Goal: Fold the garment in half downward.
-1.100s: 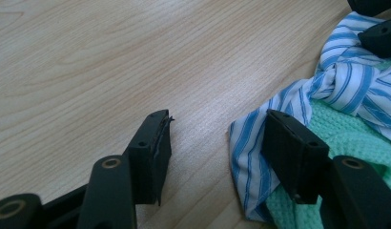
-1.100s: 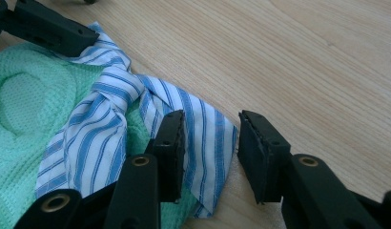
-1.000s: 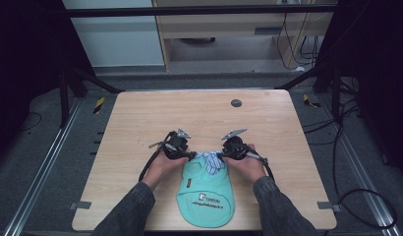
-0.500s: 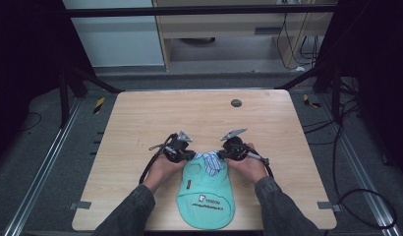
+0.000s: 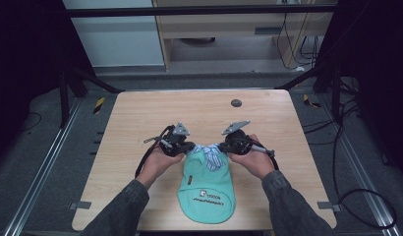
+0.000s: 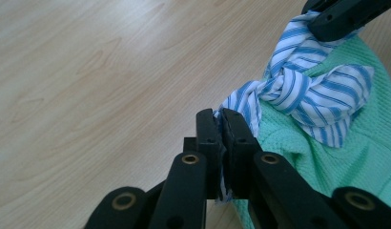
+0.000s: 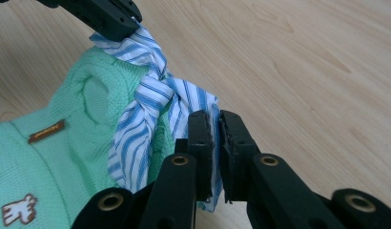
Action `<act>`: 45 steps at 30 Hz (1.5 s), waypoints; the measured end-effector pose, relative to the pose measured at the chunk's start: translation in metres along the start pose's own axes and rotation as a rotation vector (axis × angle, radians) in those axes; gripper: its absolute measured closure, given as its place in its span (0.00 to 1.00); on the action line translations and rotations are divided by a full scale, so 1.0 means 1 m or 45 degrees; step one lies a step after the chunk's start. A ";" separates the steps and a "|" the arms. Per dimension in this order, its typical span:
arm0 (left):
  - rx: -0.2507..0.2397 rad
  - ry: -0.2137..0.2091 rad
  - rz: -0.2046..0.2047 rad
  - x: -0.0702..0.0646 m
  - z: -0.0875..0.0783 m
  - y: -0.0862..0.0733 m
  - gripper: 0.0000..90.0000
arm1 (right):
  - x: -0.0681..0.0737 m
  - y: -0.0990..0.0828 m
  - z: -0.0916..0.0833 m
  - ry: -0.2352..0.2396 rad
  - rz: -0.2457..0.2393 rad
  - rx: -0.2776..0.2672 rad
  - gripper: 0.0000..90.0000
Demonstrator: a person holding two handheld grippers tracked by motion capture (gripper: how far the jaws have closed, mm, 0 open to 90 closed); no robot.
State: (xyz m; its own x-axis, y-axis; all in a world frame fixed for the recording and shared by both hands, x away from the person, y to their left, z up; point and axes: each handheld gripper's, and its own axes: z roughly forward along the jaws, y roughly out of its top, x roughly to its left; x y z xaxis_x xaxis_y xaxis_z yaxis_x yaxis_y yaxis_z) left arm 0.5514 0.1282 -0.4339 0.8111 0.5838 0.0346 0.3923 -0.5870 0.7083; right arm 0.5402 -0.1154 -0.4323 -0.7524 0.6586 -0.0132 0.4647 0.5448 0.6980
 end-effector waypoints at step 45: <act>-0.034 0.049 0.095 0.007 -0.027 0.037 0.97 | -0.006 0.036 -0.034 -0.050 -0.213 -0.039 0.93</act>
State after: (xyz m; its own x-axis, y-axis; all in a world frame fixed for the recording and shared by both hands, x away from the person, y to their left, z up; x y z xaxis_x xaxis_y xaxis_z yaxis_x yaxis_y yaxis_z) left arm 0.5600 0.1263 -0.3884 0.8201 0.5606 0.1147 0.3192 -0.6146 0.7214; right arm 0.5454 -0.1173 -0.3829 -0.7990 0.5800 -0.1587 0.3193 0.6329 0.7053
